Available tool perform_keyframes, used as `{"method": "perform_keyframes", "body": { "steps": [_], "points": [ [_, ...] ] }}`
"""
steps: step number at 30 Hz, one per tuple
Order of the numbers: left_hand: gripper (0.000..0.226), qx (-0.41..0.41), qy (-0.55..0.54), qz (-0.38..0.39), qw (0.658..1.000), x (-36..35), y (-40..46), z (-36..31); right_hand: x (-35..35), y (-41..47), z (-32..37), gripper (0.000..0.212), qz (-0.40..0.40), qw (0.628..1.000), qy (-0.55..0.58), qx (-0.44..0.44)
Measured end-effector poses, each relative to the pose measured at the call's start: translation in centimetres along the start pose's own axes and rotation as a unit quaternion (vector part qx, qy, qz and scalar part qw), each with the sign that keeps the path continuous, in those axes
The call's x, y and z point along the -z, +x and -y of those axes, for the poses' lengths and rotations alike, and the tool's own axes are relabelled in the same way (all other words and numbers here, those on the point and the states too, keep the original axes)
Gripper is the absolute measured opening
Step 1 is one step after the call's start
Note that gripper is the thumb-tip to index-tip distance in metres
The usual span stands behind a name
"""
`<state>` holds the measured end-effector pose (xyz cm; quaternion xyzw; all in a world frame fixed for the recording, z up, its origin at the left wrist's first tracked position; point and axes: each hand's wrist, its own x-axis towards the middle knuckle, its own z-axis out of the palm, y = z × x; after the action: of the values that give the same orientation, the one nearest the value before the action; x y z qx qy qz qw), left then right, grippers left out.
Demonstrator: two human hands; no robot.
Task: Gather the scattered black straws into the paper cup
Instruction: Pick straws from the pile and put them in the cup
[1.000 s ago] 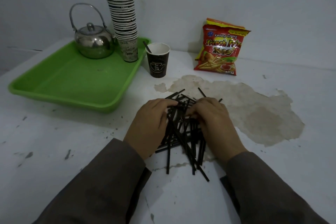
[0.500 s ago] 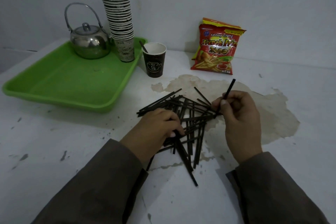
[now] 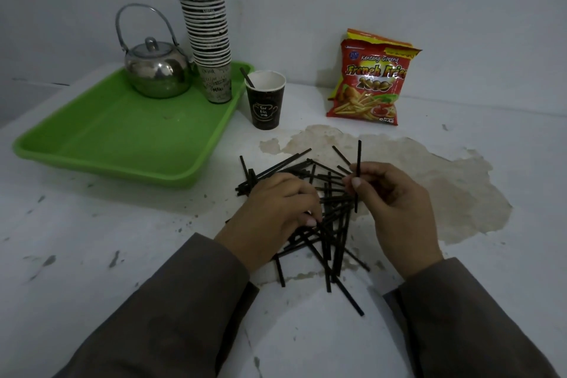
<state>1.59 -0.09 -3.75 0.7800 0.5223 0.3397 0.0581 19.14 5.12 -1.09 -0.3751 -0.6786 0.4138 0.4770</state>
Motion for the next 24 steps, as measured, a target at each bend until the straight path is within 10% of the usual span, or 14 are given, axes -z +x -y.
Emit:
{"method": "perform_keyframes", "body": {
  "steps": [8, 14, 24],
  "points": [
    [0.014, 0.074, -0.118, -0.196, 0.971, 1.3, 0.2, -1.8, 0.6, 0.3, -0.1, 0.017, -0.005, 0.999, 0.005, -0.039],
    [0.023, 0.154, -0.301, -0.333, 0.880, 2.3, 0.4, -2.2, -0.5, -0.3, 0.6, 0.009, 0.042, 0.997, 0.032, -0.048],
    [0.016, 0.158, -0.313, -0.303, 0.886, 1.1, 0.9, -2.8, -3.8, -0.2, 4.1, 0.011, -0.009, 0.955, 0.293, -0.056]
  ]
}}
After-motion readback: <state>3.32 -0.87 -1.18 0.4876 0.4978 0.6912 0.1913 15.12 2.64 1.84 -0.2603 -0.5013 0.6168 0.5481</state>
